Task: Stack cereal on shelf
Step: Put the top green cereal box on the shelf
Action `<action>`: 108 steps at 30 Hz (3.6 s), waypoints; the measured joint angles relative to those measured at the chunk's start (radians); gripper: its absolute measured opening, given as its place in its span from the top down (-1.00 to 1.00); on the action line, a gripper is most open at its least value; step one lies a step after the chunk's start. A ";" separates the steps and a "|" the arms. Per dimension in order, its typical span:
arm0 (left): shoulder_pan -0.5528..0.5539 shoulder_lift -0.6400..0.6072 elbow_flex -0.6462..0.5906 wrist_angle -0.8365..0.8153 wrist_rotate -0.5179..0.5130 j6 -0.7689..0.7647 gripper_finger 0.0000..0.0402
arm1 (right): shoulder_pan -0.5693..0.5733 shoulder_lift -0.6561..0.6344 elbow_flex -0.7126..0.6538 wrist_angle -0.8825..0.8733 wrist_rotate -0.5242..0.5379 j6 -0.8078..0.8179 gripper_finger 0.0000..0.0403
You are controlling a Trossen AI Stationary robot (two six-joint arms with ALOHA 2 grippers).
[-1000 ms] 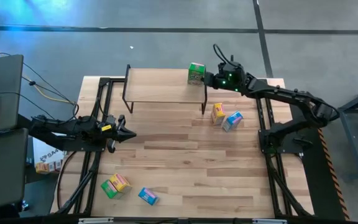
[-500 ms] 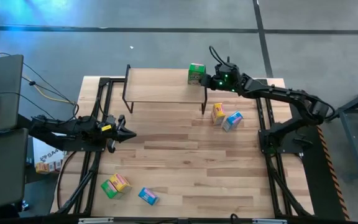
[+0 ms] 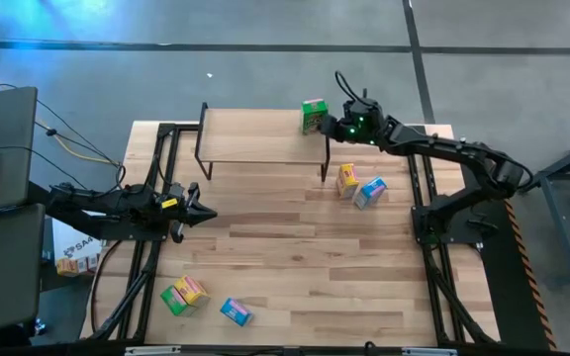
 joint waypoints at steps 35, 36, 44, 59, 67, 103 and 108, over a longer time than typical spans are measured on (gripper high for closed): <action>0.000 0.000 0.000 0.000 0.000 0.000 1.00 | 0.249 0.146 0.125 0.045 0.606 0.942 1.00; 0.000 0.000 0.000 0.000 0.000 0.000 1.00 | 0.249 0.146 0.125 0.046 0.609 0.951 1.00; 0.000 0.000 0.000 0.000 0.000 0.000 1.00 | 0.275 0.146 0.127 0.064 0.593 0.987 1.00; 0.000 0.000 0.000 0.000 0.000 0.000 1.00 | 0.275 0.145 0.209 0.017 0.578 0.908 1.00; 0.000 0.000 0.000 0.000 0.000 0.000 1.00 | 0.273 0.146 0.209 -0.005 0.591 0.891 1.00; 0.000 0.000 0.000 0.000 0.000 0.000 1.00 | 0.273 0.295 0.588 -0.771 0.537 -0.555 1.00; 0.000 0.000 0.000 0.000 0.000 0.000 1.00 | 0.273 0.326 0.588 -0.744 0.560 -0.593 1.00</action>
